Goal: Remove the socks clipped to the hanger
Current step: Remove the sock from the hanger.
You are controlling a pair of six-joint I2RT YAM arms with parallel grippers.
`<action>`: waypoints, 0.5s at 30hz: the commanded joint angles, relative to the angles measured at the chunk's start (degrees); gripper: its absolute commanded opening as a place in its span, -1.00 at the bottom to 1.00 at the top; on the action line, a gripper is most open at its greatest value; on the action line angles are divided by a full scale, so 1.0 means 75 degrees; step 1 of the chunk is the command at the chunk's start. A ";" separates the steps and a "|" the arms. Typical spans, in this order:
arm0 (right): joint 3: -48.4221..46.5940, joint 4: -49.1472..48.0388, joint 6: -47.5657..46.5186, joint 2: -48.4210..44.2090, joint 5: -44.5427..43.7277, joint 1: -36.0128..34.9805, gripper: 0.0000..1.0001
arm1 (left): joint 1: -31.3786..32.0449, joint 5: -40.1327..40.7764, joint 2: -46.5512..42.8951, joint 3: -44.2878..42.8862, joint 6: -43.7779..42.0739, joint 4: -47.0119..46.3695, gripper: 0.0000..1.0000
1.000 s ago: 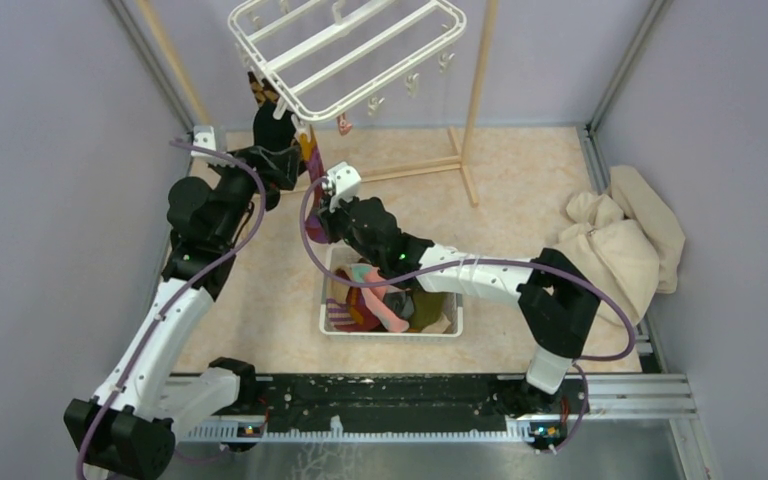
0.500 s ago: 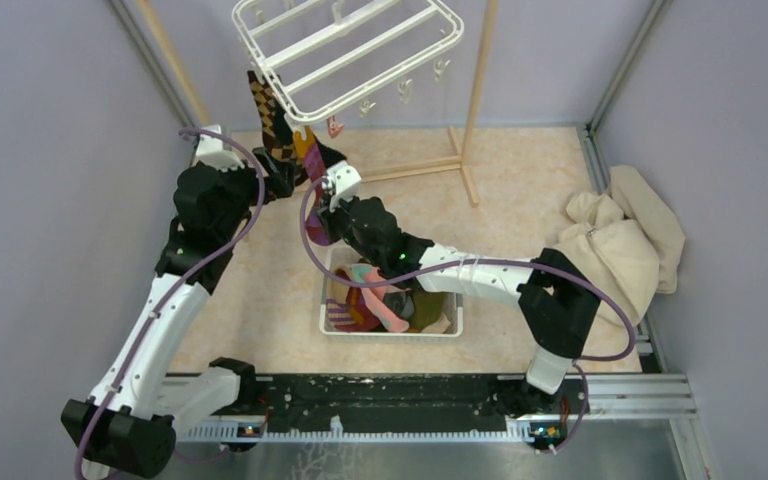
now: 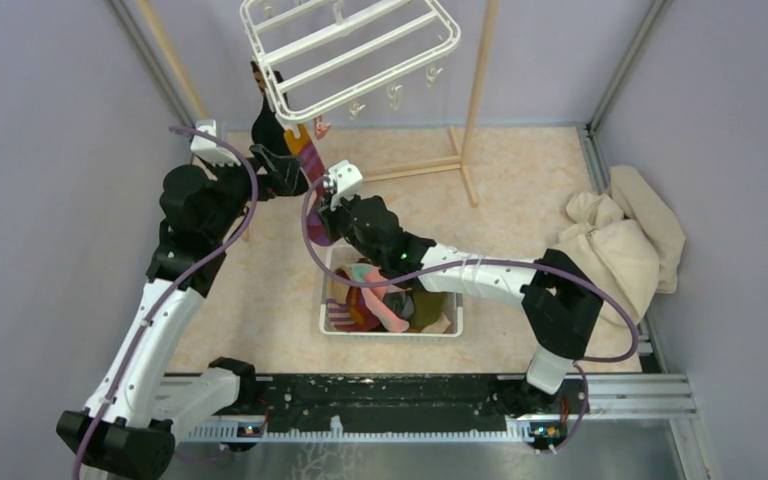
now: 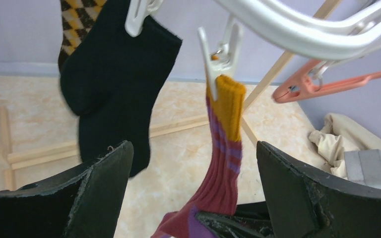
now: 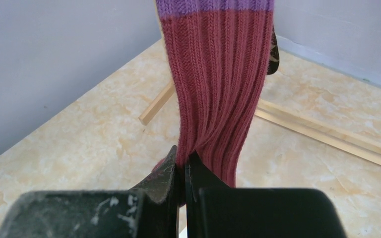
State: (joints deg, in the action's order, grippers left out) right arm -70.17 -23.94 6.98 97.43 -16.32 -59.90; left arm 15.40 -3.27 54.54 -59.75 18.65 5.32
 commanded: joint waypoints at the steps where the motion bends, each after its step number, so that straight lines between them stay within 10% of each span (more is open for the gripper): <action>1: -0.0102 -0.0287 -0.0134 -0.0511 -0.0137 -0.0053 -1.00 | 0.0033 -0.0436 0.0271 -0.0596 0.0069 -0.0362 0.98; 15: -0.0148 -0.0275 -0.0204 -0.0489 -0.0133 -0.0058 -1.00 | 0.0032 0.0201 0.0657 -0.0452 0.0336 -0.1518 0.98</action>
State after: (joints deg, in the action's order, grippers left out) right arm -70.17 -23.92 6.11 96.77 -16.49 -59.90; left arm 15.40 -3.11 59.55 -63.77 20.27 -0.32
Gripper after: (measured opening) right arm 0.017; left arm 0.989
